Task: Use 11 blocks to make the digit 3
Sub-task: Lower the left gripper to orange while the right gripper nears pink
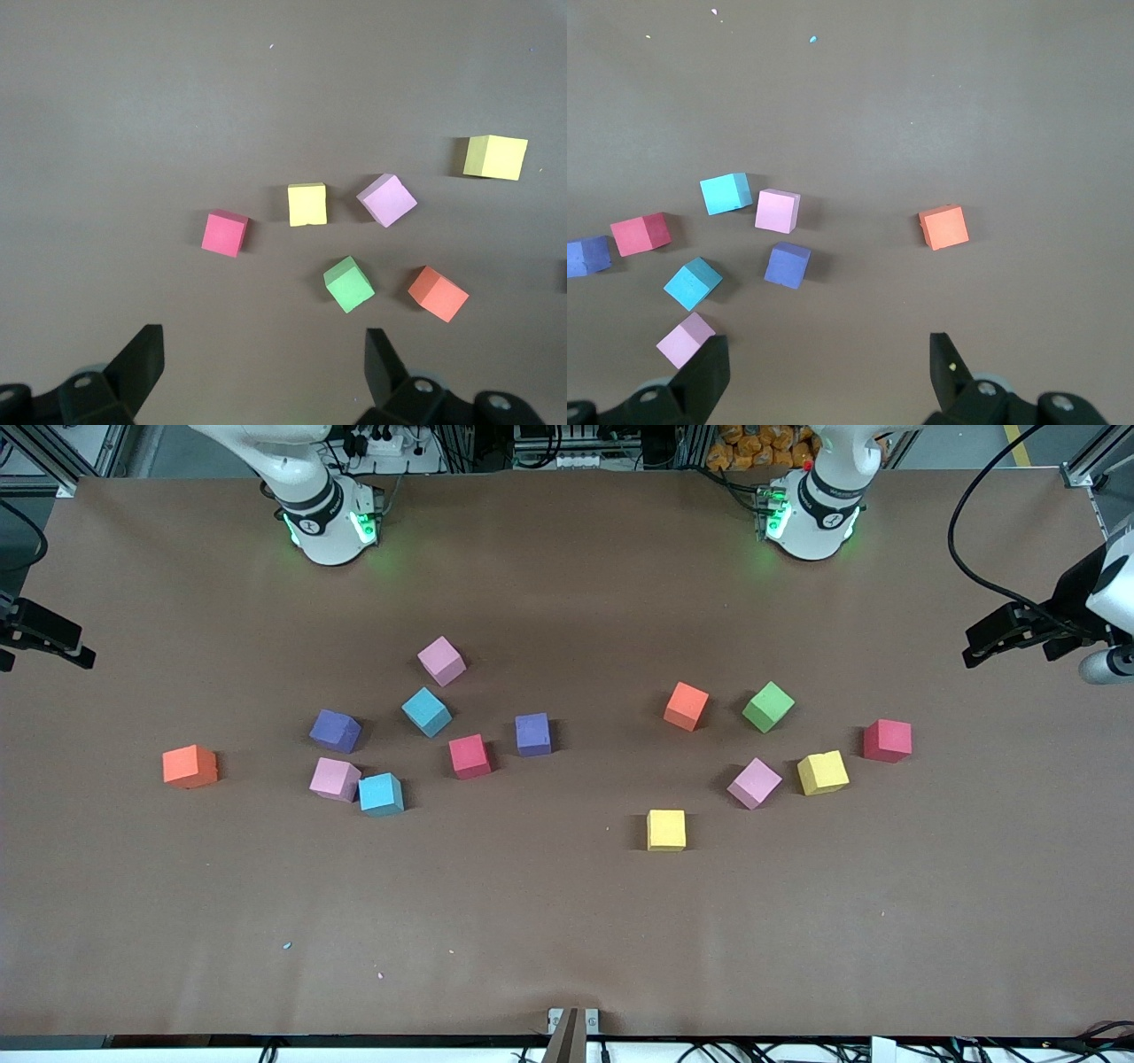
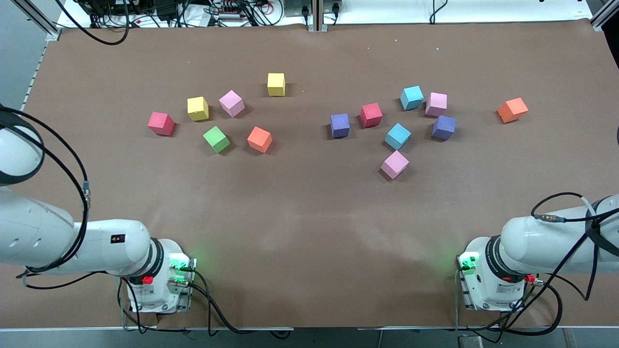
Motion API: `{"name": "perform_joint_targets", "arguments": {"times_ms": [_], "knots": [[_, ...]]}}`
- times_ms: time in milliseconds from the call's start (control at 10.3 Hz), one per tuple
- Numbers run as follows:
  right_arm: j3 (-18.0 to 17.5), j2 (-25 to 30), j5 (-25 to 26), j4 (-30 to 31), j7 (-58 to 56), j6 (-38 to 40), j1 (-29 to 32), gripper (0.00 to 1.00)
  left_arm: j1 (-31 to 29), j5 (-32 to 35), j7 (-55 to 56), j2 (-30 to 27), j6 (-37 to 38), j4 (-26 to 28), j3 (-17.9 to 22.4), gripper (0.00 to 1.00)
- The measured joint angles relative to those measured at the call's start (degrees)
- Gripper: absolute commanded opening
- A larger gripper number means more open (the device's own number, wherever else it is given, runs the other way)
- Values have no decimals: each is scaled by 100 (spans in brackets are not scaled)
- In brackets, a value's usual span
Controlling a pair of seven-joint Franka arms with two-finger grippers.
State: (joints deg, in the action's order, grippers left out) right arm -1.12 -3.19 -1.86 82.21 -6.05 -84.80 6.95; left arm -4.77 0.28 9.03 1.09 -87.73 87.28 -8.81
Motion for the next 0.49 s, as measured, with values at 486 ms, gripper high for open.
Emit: {"name": "perform_joint_targets", "arguments": {"times_ms": [486], "knots": [[0, 0, 0, 0, 0, 0, 0, 100, -2, -13, 0, 1, 42, 0, 2, 100]]}}
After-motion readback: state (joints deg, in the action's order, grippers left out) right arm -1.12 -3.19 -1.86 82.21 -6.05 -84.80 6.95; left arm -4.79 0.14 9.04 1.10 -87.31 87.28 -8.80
